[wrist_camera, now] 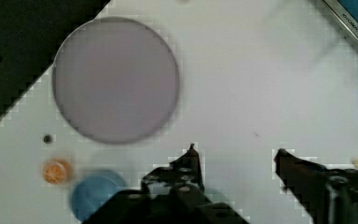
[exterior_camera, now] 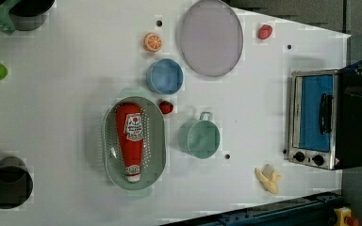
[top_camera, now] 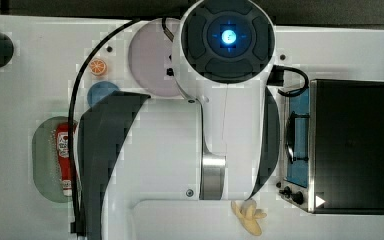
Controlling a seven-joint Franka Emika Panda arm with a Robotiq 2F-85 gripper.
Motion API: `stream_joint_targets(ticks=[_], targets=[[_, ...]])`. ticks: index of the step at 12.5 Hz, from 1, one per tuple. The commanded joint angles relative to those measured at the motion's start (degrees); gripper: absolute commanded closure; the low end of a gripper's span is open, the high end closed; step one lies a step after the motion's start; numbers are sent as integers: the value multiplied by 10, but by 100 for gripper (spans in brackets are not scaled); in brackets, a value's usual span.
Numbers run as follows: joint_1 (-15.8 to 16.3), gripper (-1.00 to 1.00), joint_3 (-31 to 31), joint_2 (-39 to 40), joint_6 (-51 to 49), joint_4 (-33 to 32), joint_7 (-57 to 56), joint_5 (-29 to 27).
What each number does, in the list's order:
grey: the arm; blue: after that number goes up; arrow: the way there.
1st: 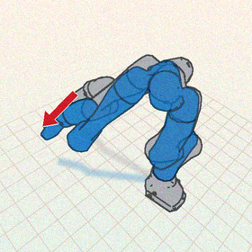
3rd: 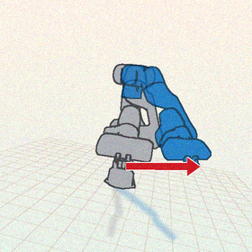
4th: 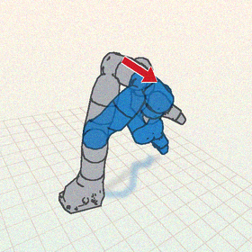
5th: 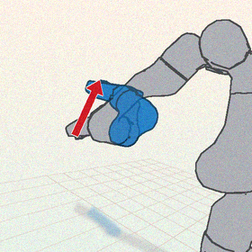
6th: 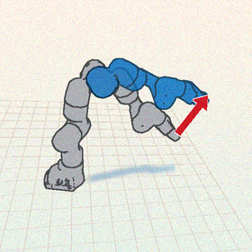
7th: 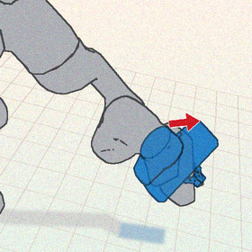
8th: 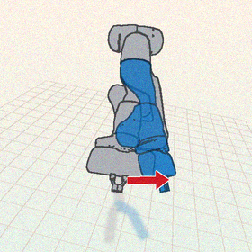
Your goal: Pick ketchup from strainer and place it on the table
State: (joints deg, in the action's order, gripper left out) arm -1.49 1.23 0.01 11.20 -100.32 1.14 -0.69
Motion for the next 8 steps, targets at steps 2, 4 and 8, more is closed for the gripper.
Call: stream_joint_targets(ticks=[2, 4, 8], targets=[[-56, -80, 70, -125, -87, -82, 26, -6], [-47, -100, 100, -116, -65, -82, 26, -12], [-31, -100, 203, -82, -9, -82, 26, -12]])
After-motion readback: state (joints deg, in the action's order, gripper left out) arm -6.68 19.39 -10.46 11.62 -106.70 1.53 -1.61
